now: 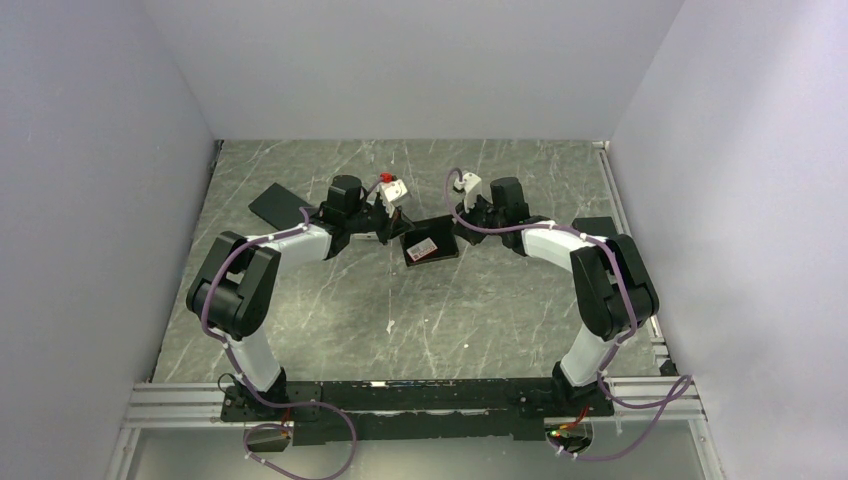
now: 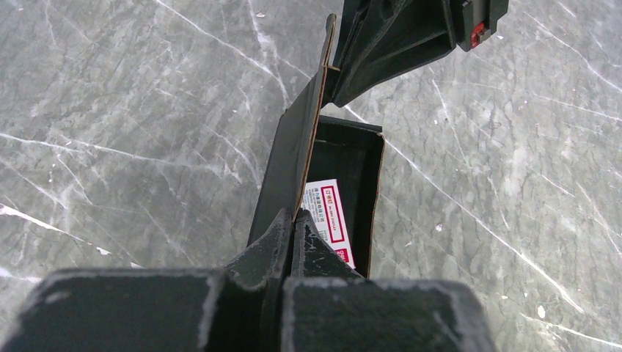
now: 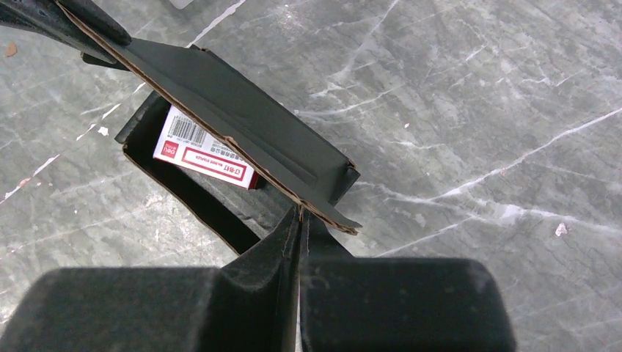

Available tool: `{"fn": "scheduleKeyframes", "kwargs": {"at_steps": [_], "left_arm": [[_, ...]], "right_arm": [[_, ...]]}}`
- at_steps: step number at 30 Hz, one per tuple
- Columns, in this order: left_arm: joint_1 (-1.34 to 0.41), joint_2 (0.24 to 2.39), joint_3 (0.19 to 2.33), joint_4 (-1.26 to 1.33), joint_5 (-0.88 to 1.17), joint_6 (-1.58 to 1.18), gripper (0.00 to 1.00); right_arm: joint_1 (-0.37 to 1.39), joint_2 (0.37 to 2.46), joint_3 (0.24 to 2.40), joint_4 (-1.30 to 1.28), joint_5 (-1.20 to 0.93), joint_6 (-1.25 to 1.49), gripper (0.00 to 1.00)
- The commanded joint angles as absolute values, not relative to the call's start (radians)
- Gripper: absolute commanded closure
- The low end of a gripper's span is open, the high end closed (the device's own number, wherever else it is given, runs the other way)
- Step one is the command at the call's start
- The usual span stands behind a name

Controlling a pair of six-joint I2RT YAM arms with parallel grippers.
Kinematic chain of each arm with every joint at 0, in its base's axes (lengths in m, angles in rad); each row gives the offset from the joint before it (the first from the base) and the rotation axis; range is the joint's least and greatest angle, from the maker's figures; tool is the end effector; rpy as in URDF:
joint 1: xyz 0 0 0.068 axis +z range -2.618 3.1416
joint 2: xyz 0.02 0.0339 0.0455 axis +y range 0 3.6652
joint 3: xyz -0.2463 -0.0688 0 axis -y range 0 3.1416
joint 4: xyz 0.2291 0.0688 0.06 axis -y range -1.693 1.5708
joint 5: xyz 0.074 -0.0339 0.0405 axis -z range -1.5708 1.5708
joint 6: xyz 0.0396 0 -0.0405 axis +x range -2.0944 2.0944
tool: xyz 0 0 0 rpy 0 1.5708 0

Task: Fold the paper box
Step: Close the paper box at the center of the board.

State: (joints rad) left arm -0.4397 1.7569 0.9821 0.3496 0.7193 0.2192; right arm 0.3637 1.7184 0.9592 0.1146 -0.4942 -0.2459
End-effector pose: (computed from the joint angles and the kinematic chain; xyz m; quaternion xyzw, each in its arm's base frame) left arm 0.3199 -0.1793 0.1953 0.4350 0.6826 -0.3498 0.4717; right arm 0.3211 0.1423 0.1775 -0.3646 0.7947 0.2439 0.4195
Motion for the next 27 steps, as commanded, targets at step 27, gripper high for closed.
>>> {"fn": "scheduleKeyframes", "kwargs": {"at_steps": [27], "left_arm": [[-0.454, 1.762, 0.961, 0.329, 0.749, 0.203, 1.0]], "right_arm": [[0.432, 1.743, 0.968, 0.095, -0.584, -0.084, 1.0]]}}
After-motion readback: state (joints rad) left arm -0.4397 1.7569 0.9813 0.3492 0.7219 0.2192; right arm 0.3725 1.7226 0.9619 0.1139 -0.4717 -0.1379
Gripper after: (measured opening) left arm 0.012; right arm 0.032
